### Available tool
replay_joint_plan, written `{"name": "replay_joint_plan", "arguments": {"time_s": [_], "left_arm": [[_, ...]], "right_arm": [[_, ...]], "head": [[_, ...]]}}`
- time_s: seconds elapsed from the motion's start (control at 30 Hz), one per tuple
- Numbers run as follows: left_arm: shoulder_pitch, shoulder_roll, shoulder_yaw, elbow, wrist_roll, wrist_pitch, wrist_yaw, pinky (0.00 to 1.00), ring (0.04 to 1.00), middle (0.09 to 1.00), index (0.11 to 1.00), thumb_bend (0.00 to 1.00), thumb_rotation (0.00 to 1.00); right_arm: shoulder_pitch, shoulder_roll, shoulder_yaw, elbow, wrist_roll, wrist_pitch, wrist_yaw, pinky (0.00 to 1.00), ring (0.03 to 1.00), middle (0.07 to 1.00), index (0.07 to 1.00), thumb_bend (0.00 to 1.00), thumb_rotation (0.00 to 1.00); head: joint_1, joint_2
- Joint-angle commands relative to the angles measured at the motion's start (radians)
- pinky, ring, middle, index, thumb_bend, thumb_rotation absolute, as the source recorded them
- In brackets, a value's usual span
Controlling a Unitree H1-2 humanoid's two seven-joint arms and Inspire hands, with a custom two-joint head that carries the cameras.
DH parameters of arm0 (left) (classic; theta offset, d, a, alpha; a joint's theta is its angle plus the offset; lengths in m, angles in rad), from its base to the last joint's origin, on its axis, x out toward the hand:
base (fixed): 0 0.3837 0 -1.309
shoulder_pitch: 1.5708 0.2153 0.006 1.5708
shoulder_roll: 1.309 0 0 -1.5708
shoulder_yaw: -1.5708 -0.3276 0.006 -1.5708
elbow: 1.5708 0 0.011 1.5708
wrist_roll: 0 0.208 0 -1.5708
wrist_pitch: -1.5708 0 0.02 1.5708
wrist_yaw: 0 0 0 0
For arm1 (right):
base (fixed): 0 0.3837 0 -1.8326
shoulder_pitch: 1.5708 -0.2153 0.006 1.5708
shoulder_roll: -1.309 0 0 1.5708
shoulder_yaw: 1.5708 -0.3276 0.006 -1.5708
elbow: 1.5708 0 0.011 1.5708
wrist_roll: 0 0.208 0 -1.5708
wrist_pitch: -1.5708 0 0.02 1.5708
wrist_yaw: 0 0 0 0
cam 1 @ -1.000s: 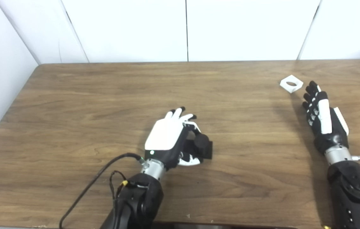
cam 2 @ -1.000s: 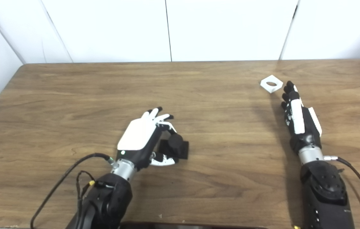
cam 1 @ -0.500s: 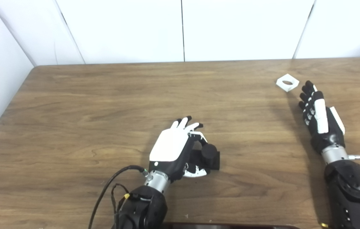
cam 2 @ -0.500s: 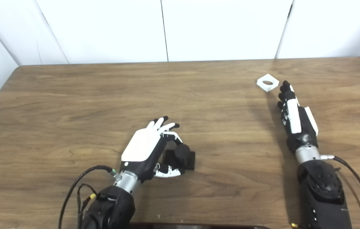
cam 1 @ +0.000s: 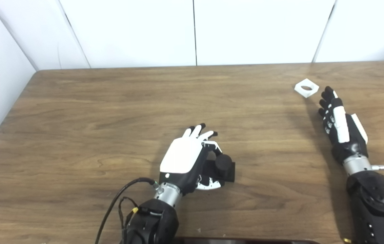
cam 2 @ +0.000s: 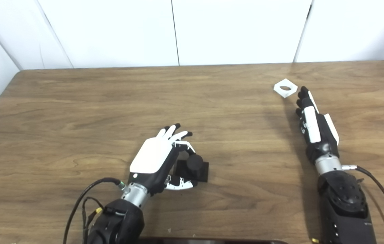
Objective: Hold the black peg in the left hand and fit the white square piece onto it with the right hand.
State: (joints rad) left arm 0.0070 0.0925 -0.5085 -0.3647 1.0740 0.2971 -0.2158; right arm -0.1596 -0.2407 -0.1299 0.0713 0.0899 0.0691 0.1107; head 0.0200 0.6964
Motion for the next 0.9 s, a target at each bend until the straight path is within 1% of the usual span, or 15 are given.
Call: {"name": "replay_joint_plan", "arguments": {"time_s": [0.0, 0.13, 0.2, 0.27, 0.37, 0.4, 0.47, 0.5, 0.57, 0.67, 0.7, 0.8, 0.87], "left_arm": [[0.006, 0.001, -0.003, -0.001, 0.022, 0.001, -0.04, 1.0, 1.0, 0.894, 0.49, 0.52, 0.07], [0.003, -0.001, 0.002, 0.006, 0.029, -0.002, -0.044, 1.0, 1.0, 0.889, 0.49, 0.52, 0.07], [0.003, -0.001, 0.004, 0.009, 0.031, -0.002, -0.049, 1.0, 1.0, 0.889, 0.49, 0.52, 0.07], [0.003, -0.001, 0.007, 0.007, 0.036, 0.004, -0.063, 1.0, 1.0, 0.891, 0.491, 0.52, 0.07], [0.005, 0.001, 0.009, 0.013, 0.042, -0.003, -0.058, 1.0, 1.0, 0.886, 0.491, 0.52, 0.07], [0.006, 0.001, 0.01, 0.016, 0.043, -0.005, -0.053, 1.0, 1.0, 0.885, 0.491, 0.52, 0.07], [0.008, 0.0, 0.012, 0.024, 0.044, -0.008, -0.045, 1.0, 1.0, 0.882, 0.491, 0.52, 0.07], [0.009, 0.0, 0.014, 0.026, 0.044, -0.008, -0.044, 1.0, 1.0, 0.881, 0.491, 0.52, 0.07], [0.011, -0.001, 0.017, 0.027, 0.041, -0.008, -0.042, 1.0, 1.0, 0.882, 0.491, 0.52, 0.07], [0.01, -0.004, 0.023, 0.03, 0.033, -0.01, -0.038, 1.0, 1.0, 0.887, 0.491, 0.52, 0.07], [0.011, -0.004, 0.025, 0.031, 0.031, -0.012, -0.036, 1.0, 1.0, 0.887, 0.491, 0.52, 0.07], [0.009, -0.006, 0.03, 0.039, 0.029, -0.019, -0.027, 1.0, 1.0, 0.885, 0.491, 0.52, 0.07], [0.009, -0.006, 0.033, 0.043, 0.029, -0.024, -0.023, 1.0, 1.0, 0.884, 0.491, 0.52, 0.07]], "right_arm": [[-0.014, -0.012, 0.011, -0.037, -0.015, 0.033, -0.001, 1.0, 1.0, 1.0, 1.0, 0.75, 0.95], [-0.029, -0.013, 0.014, -0.076, -0.028, 0.062, -0.009, 1.0, 1.0, 1.0, 1.0, 0.77, 0.95], [-0.041, -0.017, 0.015, -0.086, -0.034, 0.07, -0.009, 1.0, 1.0, 1.0, 1.0, 0.77, 0.94], [-0.058, -0.024, 0.017, -0.087, -0.048, 0.071, -0.01, 1.0, 1.0, 1.0, 1.0, 0.73, 0.93], [-0.082, -0.04, 0.026, -0.085, -0.072, 0.067, -0.008, 1.0, 1.0, 1.0, 1.0, 0.69, 0.91], [-0.094, -0.054, 0.035, -0.076, -0.095, 0.053, -0.008, 1.0, 1.0, 1.0, 1.0, 0.69, 0.91], [-0.119, -0.077, 0.049, -0.054, -0.132, 0.025, -0.009, 1.0, 1.0, 1.0, 1.0, 0.67, 0.85], [-0.135, -0.088, 0.056, -0.046, -0.154, 0.023, -0.012, 1.0, 1.0, 1.0, 1.0, 0.67, 0.83], [-0.155, -0.099, 0.061, -0.037, -0.17, 0.031, -0.015, 1.0, 1.0, 1.0, 1.0, 0.7, 0.78], [-0.191, -0.122, 0.073, -0.027, -0.216, 0.055, -0.019, 1.0, 1.0, 1.0, 1.0, 0.73, 0.74], [-0.199, -0.126, 0.075, -0.024, -0.223, 0.057, -0.018, 1.0, 1.0, 1.0, 1.0, 0.73, 0.74], [-0.232, -0.144, 0.08, 0.001, -0.237, 0.057, -0.006, 1.0, 1.0, 1.0, 1.0, 0.74, 0.69], [-0.255, -0.16, 0.092, 0.015, -0.257, 0.06, 0.002, 1.0, 1.0, 1.0, 1.0, 0.74, 0.68]], "head": [[0.001, 0.001], [-0.001, -0.001], [-0.002, -0.005], [-0.004, -0.007], [-0.007, -0.006], [-0.009, -0.009], [-0.008, -0.011], [-0.007, -0.013], [-0.007, -0.013], [-0.008, -0.013], [-0.008, -0.013], [-0.017, -0.022], [-0.017, -0.023]]}}
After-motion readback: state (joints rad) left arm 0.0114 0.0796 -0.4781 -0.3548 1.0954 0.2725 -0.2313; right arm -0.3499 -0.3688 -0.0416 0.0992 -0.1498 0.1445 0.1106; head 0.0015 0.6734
